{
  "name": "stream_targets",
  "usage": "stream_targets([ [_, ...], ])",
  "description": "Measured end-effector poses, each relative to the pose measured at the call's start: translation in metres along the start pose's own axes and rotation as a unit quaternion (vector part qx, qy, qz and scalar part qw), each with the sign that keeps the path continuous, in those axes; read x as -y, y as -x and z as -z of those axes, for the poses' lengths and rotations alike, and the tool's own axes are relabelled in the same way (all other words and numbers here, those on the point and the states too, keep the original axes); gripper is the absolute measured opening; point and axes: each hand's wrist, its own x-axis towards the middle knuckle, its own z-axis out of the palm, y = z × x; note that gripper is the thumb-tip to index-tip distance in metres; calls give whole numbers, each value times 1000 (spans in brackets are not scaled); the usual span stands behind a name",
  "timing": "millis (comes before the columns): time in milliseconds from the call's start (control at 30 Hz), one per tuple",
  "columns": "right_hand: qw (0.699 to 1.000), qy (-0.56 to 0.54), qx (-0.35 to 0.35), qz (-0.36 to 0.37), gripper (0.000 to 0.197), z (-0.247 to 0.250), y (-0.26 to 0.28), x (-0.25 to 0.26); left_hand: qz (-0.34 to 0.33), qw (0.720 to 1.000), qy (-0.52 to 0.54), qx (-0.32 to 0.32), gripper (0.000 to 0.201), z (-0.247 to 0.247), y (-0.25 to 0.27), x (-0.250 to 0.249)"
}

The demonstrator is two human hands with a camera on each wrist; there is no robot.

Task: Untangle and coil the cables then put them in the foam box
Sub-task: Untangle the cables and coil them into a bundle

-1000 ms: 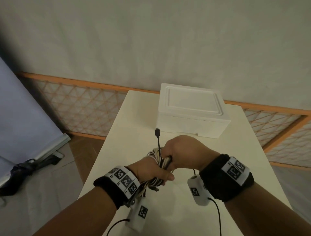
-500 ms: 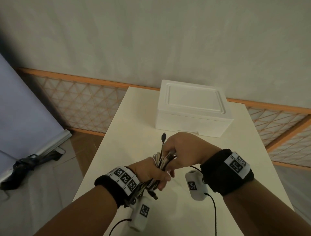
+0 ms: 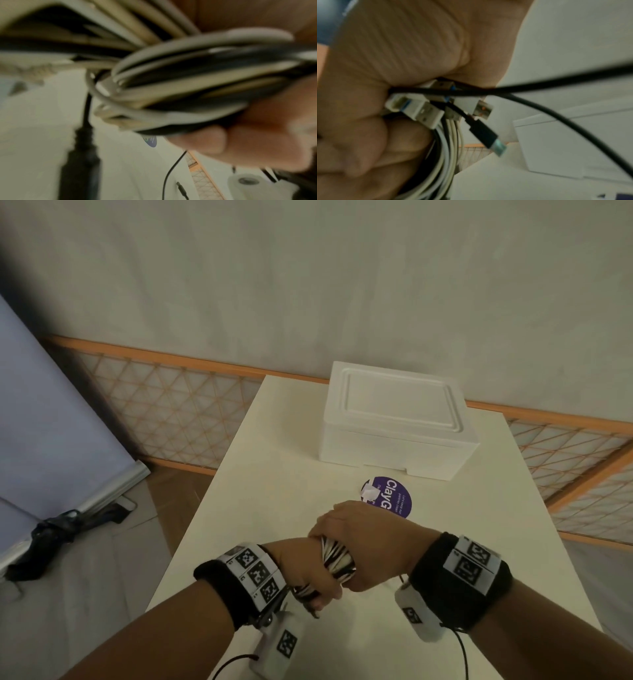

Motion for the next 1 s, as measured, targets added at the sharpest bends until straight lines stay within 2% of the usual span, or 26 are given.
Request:
stream_targets([
  [167,999,-32,-23,-21,61,4,-1,1,-46,998,30,32,28,-1,6,-5],
  [267,992,-123,-31,-18,60,4,3,0,-71,994,52,60,28,-2,11,-9],
  [333,981,-187,-36,-27,61,2,7,-1,-83,992,43,84,19,-4,15,-13],
  [467,971,-226,-52,-51,61,-6,8,-3,-92,990,32,98,9,-3,17,-18],
  [633,974,-204,-82,-57,49,-17,3,-9,-80,995,12,59,16,2,12,-11],
  [767,969,-213,-110,-59,36,-23,3,-19,-81,997,8,-12,7,0,10,-8],
  [867,967,-227,-86,-74,31,-21,4,-23,-89,995,39,-37,12,-3,8,-6],
  [933,958,-259,-78,-93,32,-17,6,-25,-90,993,70,-41,16,-1,7,-6],
  [1000,955,-268,-90,-90,44,-15,9,-26,-84,990,93,-57,19,2,7,-3],
])
